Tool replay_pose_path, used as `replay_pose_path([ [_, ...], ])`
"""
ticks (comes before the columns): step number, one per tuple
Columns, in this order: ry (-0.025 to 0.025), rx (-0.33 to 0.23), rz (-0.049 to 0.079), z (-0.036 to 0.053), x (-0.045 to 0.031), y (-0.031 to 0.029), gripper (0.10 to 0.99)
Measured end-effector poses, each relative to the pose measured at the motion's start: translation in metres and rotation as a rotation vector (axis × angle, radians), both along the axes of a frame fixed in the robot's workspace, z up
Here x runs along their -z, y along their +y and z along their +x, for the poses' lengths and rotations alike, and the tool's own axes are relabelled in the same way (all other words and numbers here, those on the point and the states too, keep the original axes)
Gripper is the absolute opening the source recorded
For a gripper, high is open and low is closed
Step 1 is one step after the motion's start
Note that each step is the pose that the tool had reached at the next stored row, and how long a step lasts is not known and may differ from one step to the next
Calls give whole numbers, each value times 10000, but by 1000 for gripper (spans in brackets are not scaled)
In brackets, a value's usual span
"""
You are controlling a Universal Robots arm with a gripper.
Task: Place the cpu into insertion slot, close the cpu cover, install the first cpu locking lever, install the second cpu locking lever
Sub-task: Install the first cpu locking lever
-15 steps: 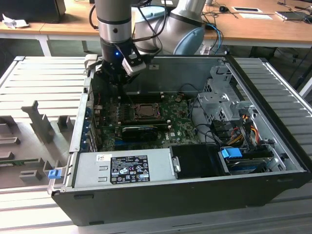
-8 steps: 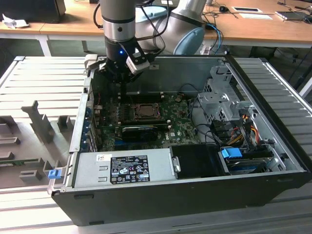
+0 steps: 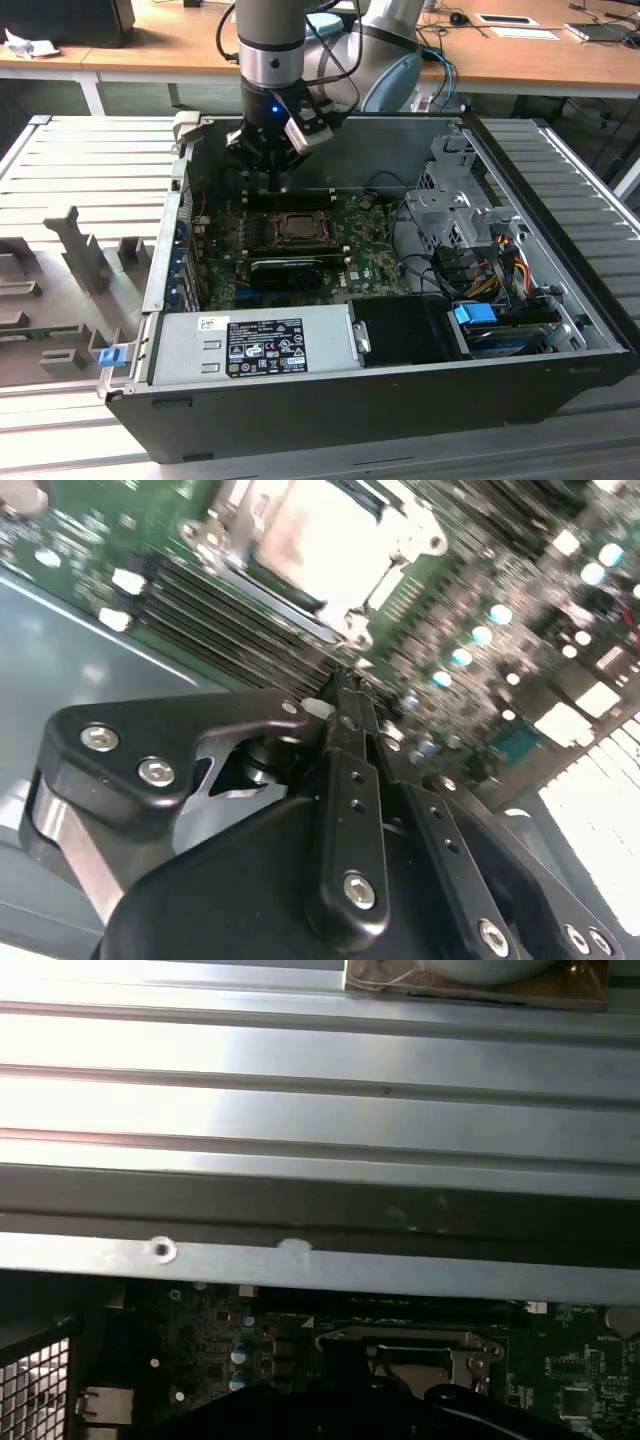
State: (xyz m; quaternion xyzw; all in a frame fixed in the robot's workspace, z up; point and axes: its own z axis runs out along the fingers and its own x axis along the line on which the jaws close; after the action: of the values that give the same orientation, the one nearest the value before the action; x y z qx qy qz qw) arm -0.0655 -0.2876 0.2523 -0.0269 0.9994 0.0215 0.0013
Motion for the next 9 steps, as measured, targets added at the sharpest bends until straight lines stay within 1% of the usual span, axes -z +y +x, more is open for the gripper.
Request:
replay_pose_path([
  [3,2,-2,17,175,19,0,106],
  [4,5,-1,135,206,26,-1,106],
  [5,4,-3,239,212,32,-1,106],
  [6,2,-3,291,213,42,-1,106],
  [9,2,-1,326,212,85,-2,106],
])
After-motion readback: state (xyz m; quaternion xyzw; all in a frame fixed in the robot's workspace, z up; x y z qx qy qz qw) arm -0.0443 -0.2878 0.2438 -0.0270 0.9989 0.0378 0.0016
